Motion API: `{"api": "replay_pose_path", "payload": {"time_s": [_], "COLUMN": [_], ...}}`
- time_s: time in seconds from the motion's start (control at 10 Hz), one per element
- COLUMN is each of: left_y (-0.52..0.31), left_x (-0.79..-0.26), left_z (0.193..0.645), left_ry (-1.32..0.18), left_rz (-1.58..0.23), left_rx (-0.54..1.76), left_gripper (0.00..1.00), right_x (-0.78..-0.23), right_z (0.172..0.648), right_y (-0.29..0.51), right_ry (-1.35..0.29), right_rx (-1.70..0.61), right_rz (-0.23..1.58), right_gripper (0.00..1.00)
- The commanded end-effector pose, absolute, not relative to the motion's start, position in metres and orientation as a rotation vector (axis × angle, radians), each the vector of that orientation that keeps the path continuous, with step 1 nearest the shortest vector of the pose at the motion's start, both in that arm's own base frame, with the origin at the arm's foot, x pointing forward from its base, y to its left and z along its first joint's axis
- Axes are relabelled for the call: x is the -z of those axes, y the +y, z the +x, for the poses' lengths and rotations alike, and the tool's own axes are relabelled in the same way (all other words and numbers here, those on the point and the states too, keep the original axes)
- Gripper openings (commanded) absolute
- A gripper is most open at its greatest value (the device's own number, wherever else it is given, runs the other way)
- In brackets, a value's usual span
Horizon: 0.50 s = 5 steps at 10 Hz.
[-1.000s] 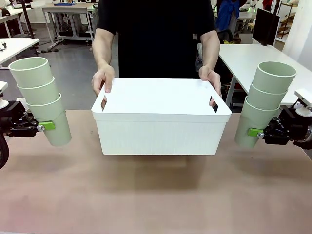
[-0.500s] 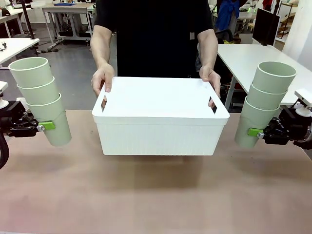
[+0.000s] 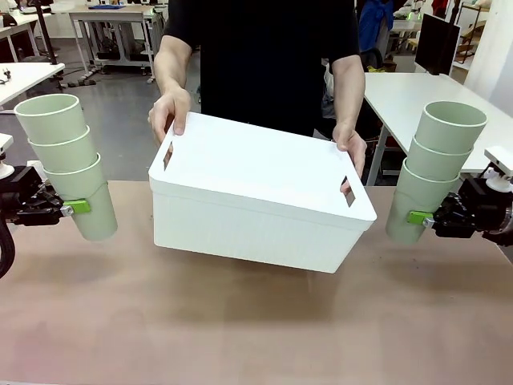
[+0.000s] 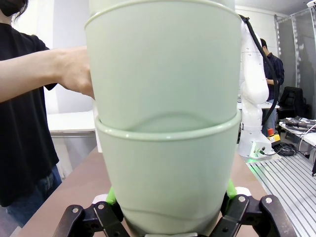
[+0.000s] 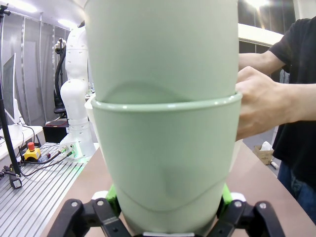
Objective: Stack the cups and store them in the basket.
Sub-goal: Place the stack of Reusable plastic cups into the Pantry Basket.
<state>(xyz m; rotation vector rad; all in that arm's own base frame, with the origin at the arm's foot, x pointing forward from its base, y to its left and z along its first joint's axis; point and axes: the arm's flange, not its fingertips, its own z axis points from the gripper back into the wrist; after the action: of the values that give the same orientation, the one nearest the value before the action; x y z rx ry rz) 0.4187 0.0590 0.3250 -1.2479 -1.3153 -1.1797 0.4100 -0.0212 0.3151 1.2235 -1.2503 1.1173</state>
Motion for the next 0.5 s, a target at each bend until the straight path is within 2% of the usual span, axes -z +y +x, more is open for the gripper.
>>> {"api": "replay_pose_path", "payload": {"time_s": [0.0,0.4], "left_y": [0.0589,0.0589], "left_x": [-0.3295,-0.3295], "left_z": [0.4177,0.4177], "left_ry": [-1.323,-1.323], "left_rz": [-1.253,-1.253], "left_rx": [1.187,1.187], "left_gripper": [0.87,0.87], "right_x": [-0.3188,-0.3188], "right_z": [0.4102,0.4102], "right_y": [-0.0215,-0.0215], "right_ry": [-1.267,-1.267], "right_rx": [-1.129,-1.129], "right_rz": [1.213,1.213], "right_gripper": [0.85,0.85]}}
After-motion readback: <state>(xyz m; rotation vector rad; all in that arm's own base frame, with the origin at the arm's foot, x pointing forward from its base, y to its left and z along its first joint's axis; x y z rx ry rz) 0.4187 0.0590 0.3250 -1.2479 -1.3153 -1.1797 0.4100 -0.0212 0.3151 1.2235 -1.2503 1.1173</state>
